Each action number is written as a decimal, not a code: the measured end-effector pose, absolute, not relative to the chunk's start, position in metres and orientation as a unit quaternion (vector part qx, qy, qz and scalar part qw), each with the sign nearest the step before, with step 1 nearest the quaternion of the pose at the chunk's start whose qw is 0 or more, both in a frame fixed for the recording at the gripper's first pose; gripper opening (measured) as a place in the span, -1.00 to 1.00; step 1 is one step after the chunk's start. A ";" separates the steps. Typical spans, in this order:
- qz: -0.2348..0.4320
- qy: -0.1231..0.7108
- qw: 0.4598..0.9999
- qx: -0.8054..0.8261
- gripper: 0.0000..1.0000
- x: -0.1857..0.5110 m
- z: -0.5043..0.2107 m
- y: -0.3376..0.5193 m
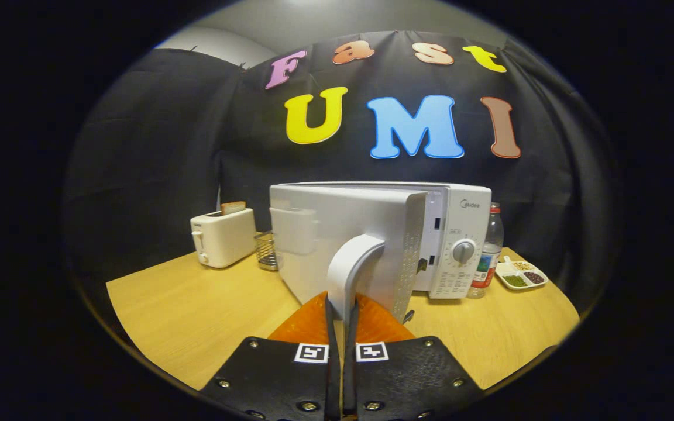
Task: Open the microwave, put the food inside, and close the microwave door.
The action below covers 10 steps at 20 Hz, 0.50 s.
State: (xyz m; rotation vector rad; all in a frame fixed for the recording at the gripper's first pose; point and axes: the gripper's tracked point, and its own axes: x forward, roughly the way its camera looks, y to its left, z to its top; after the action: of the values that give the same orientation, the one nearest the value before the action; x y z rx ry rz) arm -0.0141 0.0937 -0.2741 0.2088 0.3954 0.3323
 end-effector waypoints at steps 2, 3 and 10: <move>0.190 0.193 0.956 0.117 -0.95 -0.034 -0.264 0.124; 0.200 0.191 0.953 0.120 -0.95 -0.041 -0.259 0.140; 0.135 0.142 0.978 0.067 -0.96 -0.065 -0.239 0.212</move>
State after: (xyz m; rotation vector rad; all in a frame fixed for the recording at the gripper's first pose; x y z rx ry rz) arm -0.0650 0.2124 -0.2385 0.1352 0.2870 0.2714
